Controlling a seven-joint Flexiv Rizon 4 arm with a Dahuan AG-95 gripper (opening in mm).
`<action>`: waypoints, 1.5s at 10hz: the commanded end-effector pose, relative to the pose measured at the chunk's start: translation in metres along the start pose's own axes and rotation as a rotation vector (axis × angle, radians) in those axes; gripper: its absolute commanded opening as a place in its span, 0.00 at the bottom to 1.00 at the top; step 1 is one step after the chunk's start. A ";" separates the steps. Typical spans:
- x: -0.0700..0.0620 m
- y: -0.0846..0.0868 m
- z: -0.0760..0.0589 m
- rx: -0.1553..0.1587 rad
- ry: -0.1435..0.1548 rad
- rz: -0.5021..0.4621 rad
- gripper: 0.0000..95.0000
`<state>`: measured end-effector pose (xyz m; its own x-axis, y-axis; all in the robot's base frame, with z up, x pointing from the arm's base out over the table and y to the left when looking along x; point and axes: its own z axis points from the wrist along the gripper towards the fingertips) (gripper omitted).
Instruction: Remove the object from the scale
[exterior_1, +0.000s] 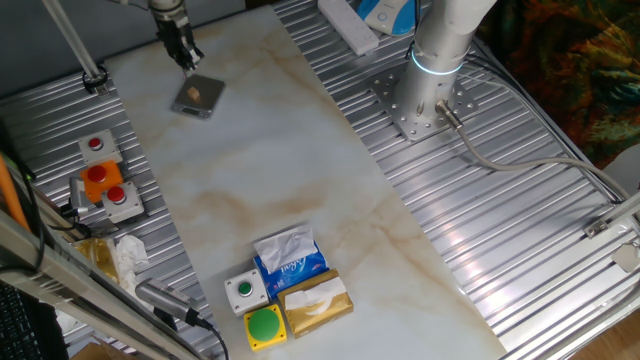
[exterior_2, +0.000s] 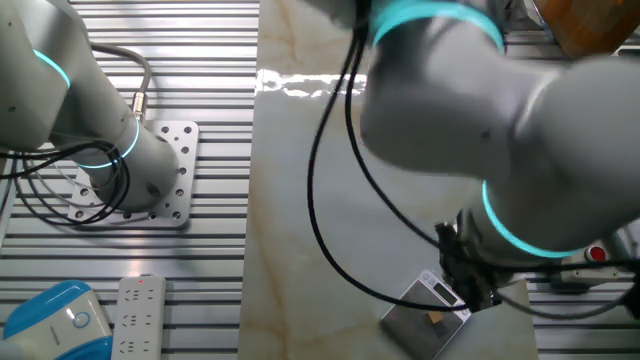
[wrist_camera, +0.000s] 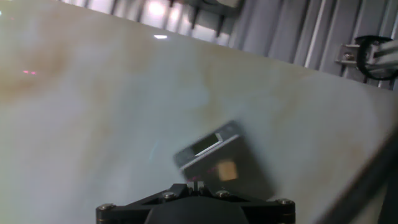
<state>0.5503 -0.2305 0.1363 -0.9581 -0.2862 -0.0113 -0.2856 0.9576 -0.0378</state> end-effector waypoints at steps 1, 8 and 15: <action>-0.004 0.001 0.014 0.008 -0.009 -0.006 0.00; -0.011 -0.002 0.013 0.006 -0.005 -0.014 0.00; -0.019 -0.002 0.013 0.008 -0.012 0.035 0.00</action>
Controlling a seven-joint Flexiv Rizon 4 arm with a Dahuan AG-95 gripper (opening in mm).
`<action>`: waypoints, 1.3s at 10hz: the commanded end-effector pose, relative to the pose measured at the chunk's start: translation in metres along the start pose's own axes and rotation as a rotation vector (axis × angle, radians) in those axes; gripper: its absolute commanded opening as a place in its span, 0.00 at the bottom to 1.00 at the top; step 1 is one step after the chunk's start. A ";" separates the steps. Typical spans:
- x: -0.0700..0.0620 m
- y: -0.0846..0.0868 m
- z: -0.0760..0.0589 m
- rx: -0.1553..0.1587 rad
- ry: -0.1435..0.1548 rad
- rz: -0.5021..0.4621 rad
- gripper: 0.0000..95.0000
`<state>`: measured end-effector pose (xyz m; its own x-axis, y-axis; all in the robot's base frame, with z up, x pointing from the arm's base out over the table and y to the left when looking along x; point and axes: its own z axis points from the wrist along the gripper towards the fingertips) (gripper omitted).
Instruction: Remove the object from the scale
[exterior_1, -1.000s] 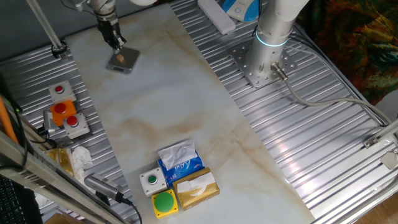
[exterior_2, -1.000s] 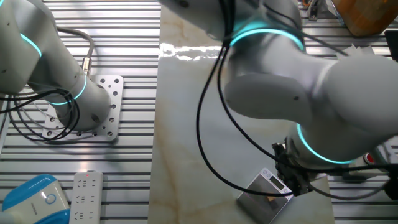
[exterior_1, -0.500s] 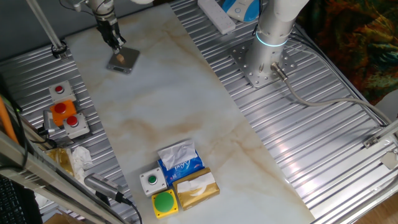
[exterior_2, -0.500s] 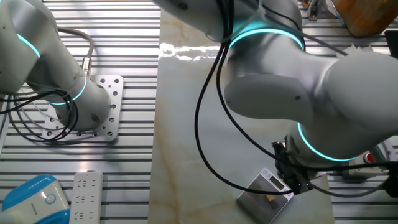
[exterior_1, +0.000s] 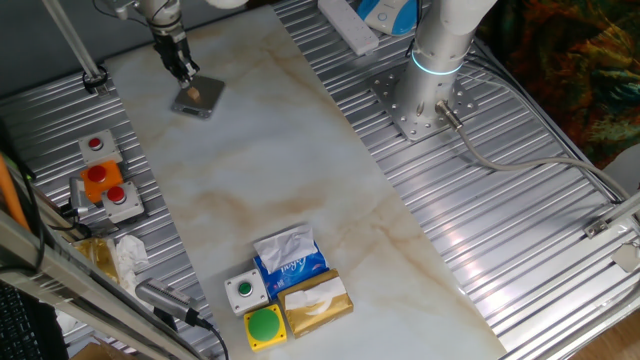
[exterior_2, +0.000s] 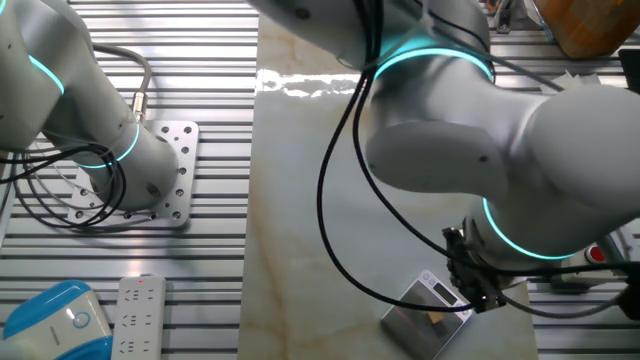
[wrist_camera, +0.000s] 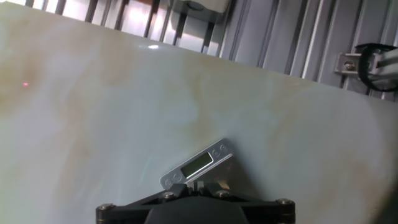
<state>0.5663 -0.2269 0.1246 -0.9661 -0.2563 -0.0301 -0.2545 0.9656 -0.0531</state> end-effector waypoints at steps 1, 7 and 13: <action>-0.003 -0.002 0.001 -0.008 0.004 0.004 0.00; -0.003 -0.002 0.001 -0.013 0.065 0.073 0.00; -0.003 -0.002 0.001 -0.005 0.076 0.238 0.00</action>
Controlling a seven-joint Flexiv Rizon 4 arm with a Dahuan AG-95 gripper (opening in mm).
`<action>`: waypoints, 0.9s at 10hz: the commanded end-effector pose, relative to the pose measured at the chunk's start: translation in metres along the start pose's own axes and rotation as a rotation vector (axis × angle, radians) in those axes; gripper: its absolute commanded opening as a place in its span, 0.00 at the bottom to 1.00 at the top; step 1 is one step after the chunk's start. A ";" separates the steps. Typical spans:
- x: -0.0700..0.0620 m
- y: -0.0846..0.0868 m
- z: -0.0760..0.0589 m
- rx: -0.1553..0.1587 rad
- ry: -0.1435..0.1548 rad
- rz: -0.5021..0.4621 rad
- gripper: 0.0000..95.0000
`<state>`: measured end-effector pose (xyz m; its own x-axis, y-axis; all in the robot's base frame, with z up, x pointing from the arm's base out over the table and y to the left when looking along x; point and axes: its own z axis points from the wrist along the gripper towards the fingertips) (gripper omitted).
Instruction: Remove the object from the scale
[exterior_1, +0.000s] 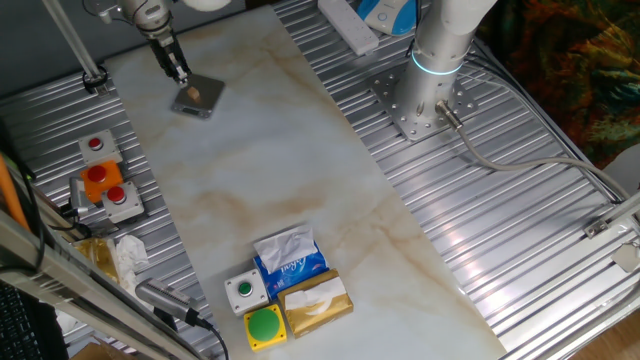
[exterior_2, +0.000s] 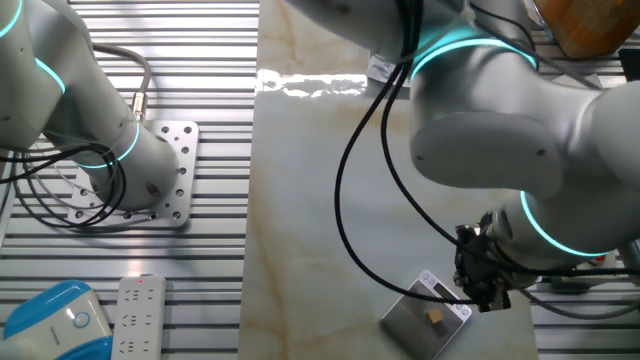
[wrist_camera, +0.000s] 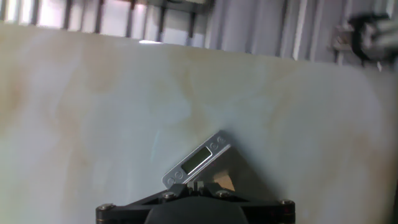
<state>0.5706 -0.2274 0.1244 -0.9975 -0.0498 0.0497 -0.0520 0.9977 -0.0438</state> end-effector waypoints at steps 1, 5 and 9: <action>0.001 0.000 0.000 0.003 -0.013 0.033 0.00; 0.001 -0.001 0.008 0.009 -0.018 0.033 0.00; 0.000 -0.012 0.024 0.011 -0.027 0.009 0.00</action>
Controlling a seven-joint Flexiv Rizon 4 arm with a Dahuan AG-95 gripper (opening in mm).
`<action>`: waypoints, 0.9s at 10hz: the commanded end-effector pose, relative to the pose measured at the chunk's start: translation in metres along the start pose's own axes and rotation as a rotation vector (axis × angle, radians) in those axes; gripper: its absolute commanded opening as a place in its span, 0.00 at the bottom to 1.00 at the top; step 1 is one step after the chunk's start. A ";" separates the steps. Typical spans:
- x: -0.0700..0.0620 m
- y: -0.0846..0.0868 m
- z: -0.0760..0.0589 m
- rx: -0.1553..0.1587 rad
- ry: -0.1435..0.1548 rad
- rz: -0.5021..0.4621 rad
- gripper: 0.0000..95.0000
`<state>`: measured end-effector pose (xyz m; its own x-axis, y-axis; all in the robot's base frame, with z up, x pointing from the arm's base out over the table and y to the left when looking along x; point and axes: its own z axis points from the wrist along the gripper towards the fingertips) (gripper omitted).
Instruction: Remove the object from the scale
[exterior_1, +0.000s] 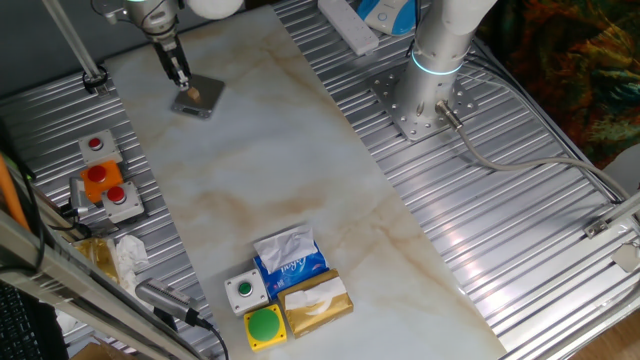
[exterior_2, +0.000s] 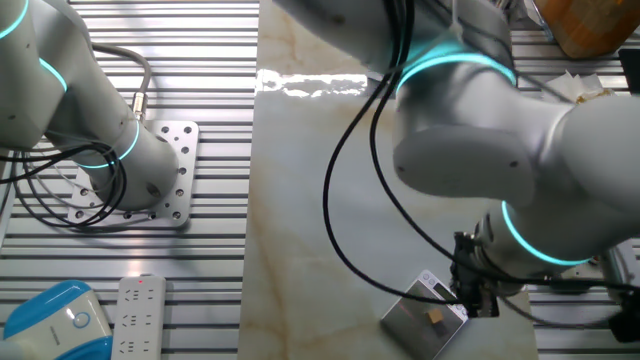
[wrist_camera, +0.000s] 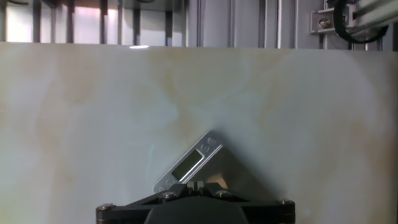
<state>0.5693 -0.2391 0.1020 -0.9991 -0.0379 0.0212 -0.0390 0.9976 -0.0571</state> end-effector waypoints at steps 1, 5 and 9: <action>0.000 -0.005 0.005 -0.001 0.001 -0.026 0.00; 0.016 -0.014 0.024 -0.012 -0.017 -0.244 0.00; 0.024 -0.028 0.031 -0.039 -0.022 -0.390 0.00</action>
<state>0.5469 -0.2658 0.0756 -0.9308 -0.3653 0.0150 -0.3656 0.9305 -0.0234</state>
